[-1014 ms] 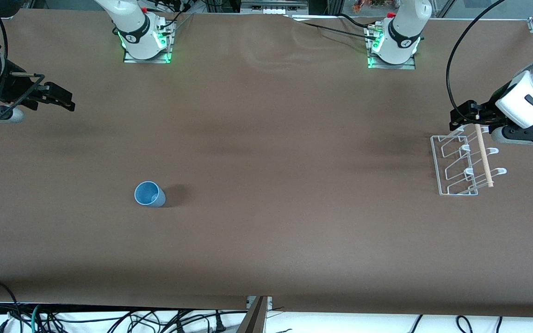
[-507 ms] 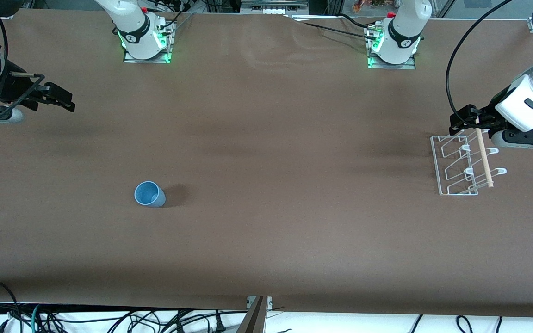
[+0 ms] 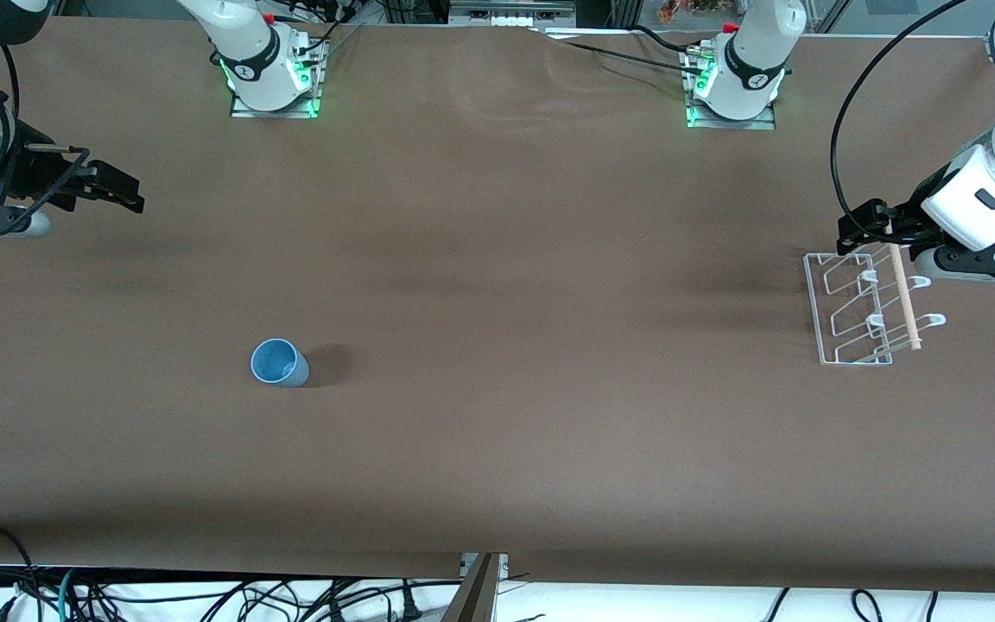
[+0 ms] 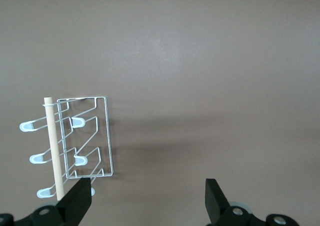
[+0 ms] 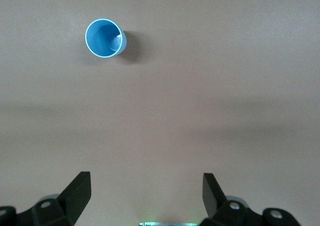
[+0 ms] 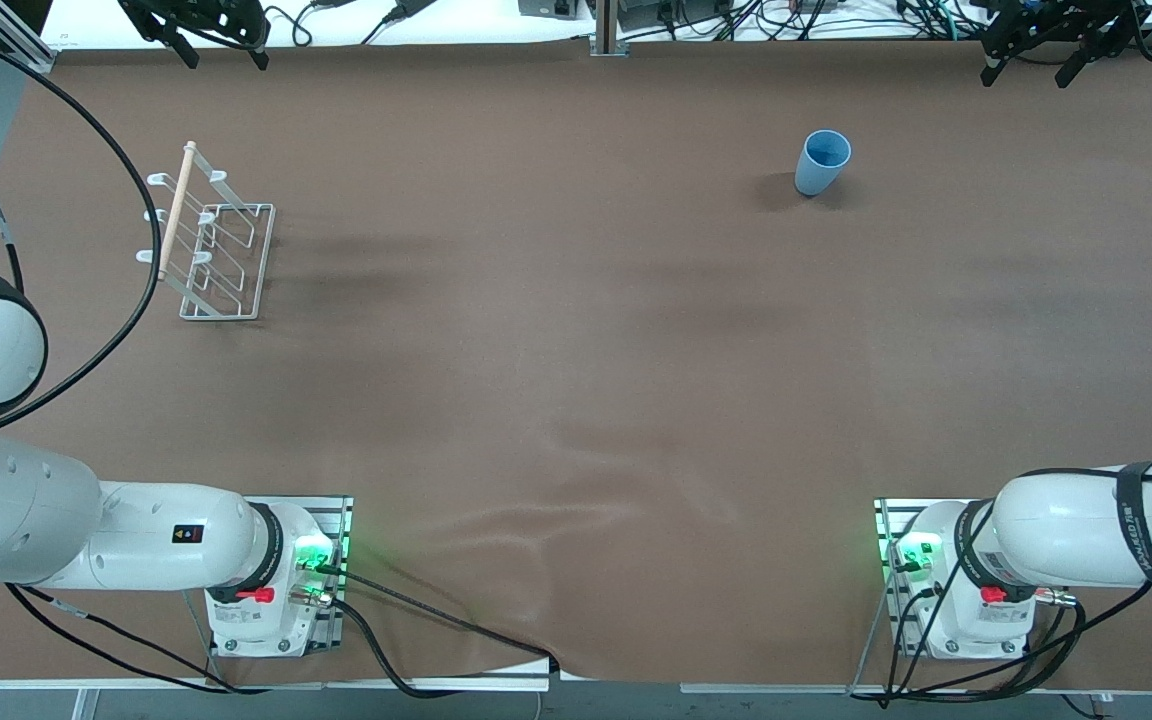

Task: Transfer cup to left arm and place on rack

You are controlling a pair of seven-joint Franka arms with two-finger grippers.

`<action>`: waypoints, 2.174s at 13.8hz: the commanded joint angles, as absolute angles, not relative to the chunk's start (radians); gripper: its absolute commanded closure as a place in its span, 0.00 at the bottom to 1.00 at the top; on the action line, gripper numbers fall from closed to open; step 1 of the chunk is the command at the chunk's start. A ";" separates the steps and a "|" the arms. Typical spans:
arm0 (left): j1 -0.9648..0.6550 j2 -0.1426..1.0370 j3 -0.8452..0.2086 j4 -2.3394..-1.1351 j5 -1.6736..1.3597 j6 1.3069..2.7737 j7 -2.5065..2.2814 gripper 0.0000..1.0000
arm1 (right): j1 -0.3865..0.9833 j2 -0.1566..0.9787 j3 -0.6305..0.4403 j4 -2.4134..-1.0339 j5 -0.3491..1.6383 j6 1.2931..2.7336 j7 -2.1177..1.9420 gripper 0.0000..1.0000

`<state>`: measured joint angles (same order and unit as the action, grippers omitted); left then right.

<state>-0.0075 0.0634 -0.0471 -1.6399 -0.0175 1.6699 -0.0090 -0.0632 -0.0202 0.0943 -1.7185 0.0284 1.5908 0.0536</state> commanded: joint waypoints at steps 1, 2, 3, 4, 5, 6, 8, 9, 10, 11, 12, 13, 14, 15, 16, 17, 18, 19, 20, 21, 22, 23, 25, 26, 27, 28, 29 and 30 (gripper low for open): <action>-0.008 0.067 -0.046 -1.631 -0.025 1.675 -0.008 0.00 | -0.071 -0.015 0.106 -1.698 0.017 1.574 0.040 0.01; -0.008 0.067 -0.046 -1.631 -0.025 1.675 -0.008 0.00 | -0.071 -0.015 0.106 -1.698 0.017 1.574 0.040 0.01; -0.008 0.067 -0.046 -1.631 -0.025 1.675 -0.008 0.00 | -0.071 -0.014 0.106 -1.698 0.017 1.572 0.040 0.01; -0.008 0.067 -0.046 -1.631 -0.025 1.675 -0.008 0.00 | -0.071 -0.012 0.106 -1.698 0.017 1.574 0.040 0.01; -0.008 0.067 -0.046 -1.631 -0.025 1.675 -0.008 0.00 | -0.069 -0.011 0.106 -1.698 0.017 1.572 0.040 0.01; -0.008 0.067 -0.046 -1.631 -0.025 1.675 -0.008 0.00 | -0.068 -0.011 0.106 -1.700 0.017 1.572 0.040 0.01; -0.008 0.067 -0.046 -1.631 -0.025 1.675 -0.008 0.00 | -0.068 -0.009 0.106 -1.700 0.017 1.572 0.041 0.01; -0.008 0.067 -0.046 -1.631 -0.025 1.675 -0.008 0.00 | -0.067 -0.008 0.106 -1.700 0.017 1.572 0.040 0.01; -0.008 0.069 -0.046 -1.629 -0.025 1.677 -0.008 0.00 | -0.067 -0.008 0.106 -1.700 0.017 1.572 0.041 0.01; -0.008 0.074 -0.046 -1.629 -0.025 1.678 -0.008 0.00 | -0.067 -0.008 0.107 -1.700 0.017 1.572 0.043 0.01; -0.008 0.080 -0.046 -1.631 -0.025 1.693 -0.008 0.00 | -0.067 -0.005 0.107 -1.700 0.017 1.572 0.043 0.01; -0.008 0.081 -0.046 -1.631 -0.025 1.703 -0.008 0.00 | -0.067 -0.002 0.109 -1.700 0.017 1.572 0.043 0.01; -0.008 0.084 -0.046 -1.631 -0.025 1.704 -0.008 0.00 | -0.067 0.005 0.109 -1.700 0.017 1.574 0.044 0.01; -0.008 0.090 -0.046 -1.631 -0.025 1.706 -0.008 0.00 | -0.066 0.011 0.109 -1.700 0.017 1.572 0.044 0.01; -0.008 0.091 -0.046 -1.631 -0.025 1.716 -0.008 0.00 | -0.057 0.015 0.109 -1.700 0.017 1.574 0.044 0.01; -0.008 0.094 -0.046 -1.631 -0.025 1.730 -0.008 0.00 | -0.054 0.024 0.109 -1.700 0.017 1.574 0.044 0.01; -0.008 0.103 -0.046 -1.629 -0.025 1.735 -0.008 0.00 | -0.054 0.034 0.109 -1.700 0.017 1.575 0.044 0.01; -0.009 0.104 -0.046 -1.631 -0.026 1.739 -0.008 0.00 | -0.054 0.046 0.109 -1.700 0.018 1.580 0.044 0.01; -0.009 0.104 -0.046 -1.629 -0.025 1.747 -0.008 0.00 | -0.054 0.066 0.109 -1.698 0.021 1.589 0.043 0.01; -0.009 0.104 -0.048 -1.629 -0.025 1.747 -0.008 0.00 | -0.051 0.092 0.109 -1.697 0.023 1.598 0.043 0.01; -0.009 0.104 -0.046 -1.631 -0.025 1.747 -0.008 0.00 | -0.040 0.118 0.110 -1.697 0.025 1.623 0.044 0.01; -0.009 0.104 -0.046 -1.631 -0.025 1.747 -0.008 0.00 | -0.020 0.145 0.109 -1.697 0.022 1.643 0.044 0.01; -0.009 0.104 -0.046 -1.631 -0.026 1.747 -0.008 0.00 | -0.014 0.193 0.109 -1.697 0.021 1.678 0.044 0.01; -0.009 0.104 -0.046 -1.631 -0.026 1.749 -0.008 0.00 | -0.011 0.213 0.109 -1.697 0.021 1.701 0.043 0.01; -0.008 0.104 -0.046 -1.631 -0.026 1.747 -0.008 0.00 | -0.008 0.236 0.109 -1.697 0.021 1.736 0.031 0.01; -0.008 0.104 -0.045 -1.631 -0.026 1.747 -0.008 0.00 | -0.008 0.262 0.109 -1.695 0.021 1.773 0.017 0.01; -0.008 0.103 -0.046 -1.631 -0.026 1.747 -0.008 0.00 | -0.005 0.290 0.109 -1.695 0.021 1.814 0.015 0.01; -0.008 0.101 -0.046 -1.631 -0.026 1.747 -0.008 0.00 | 0.009 0.319 0.109 -1.695 0.020 1.862 0.017 0.01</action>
